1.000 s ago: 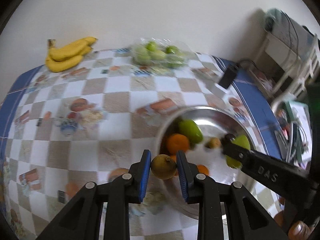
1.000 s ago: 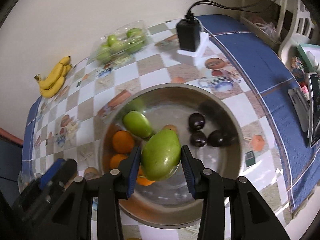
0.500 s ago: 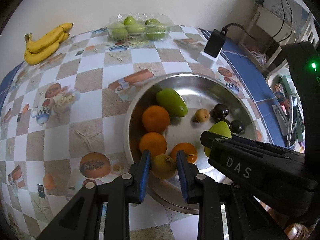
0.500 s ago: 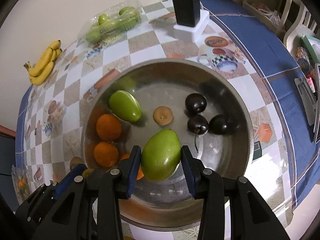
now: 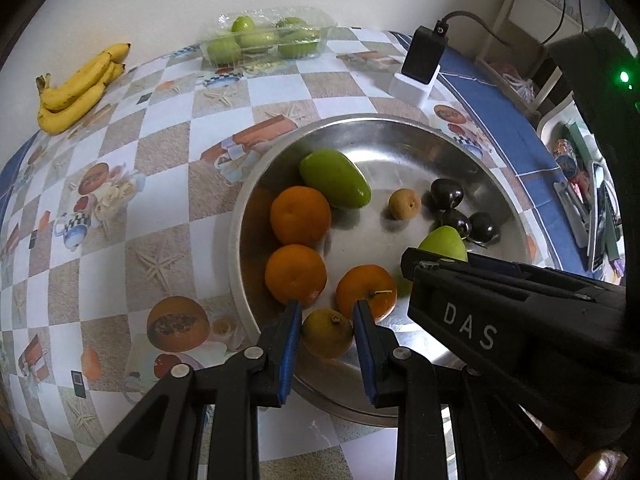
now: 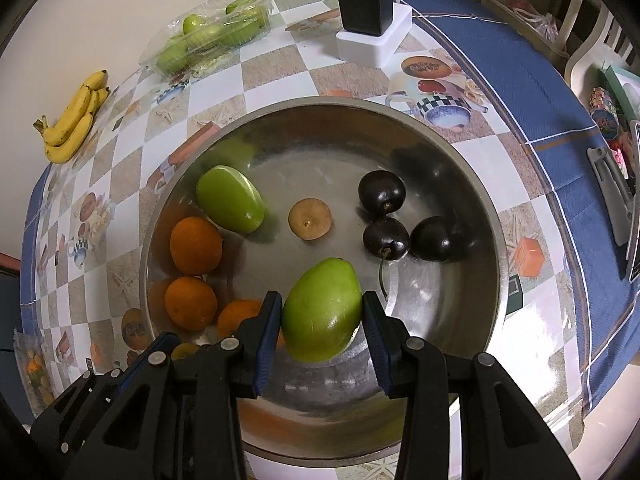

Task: Organize fruits
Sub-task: 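Open left tool to drop the yellow fruit while right lowers and drops the pear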

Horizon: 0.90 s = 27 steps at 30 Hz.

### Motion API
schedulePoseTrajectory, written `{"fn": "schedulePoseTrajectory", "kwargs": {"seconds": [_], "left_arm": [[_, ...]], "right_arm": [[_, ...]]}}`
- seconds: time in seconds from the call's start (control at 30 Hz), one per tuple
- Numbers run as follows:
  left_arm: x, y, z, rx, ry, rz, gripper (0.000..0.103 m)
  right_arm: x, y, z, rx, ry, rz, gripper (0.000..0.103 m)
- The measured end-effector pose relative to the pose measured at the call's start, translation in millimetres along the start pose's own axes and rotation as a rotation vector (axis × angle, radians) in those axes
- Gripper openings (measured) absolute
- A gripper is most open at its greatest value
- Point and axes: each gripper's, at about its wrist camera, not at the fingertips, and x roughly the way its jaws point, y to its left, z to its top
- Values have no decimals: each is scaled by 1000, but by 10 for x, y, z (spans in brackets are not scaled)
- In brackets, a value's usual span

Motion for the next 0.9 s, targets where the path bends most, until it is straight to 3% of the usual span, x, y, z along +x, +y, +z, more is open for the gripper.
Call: {"fn": "schedulePoseTrajectory", "kwargs": {"seconds": [0.33, 0.4, 0.47, 0.5, 0.9], "left_arm": [[40, 28, 2, -13, 18, -14, 30], [37, 30, 4, -15, 19, -19, 34], [36, 34, 4, -16, 18, -20, 49], [35, 34, 4, -17, 17, -20, 50], [-65, 234, 37, -88, -14, -25, 50]], "right_arm": [[51, 35, -9, -13, 14, -11, 43], [55, 33, -13, -13, 16, -13, 43], [56, 35, -11, -11, 15, -14, 44], [48, 32, -7, -9, 10, -12, 44], [-163, 33, 27, -9, -59, 8, 44]]}}
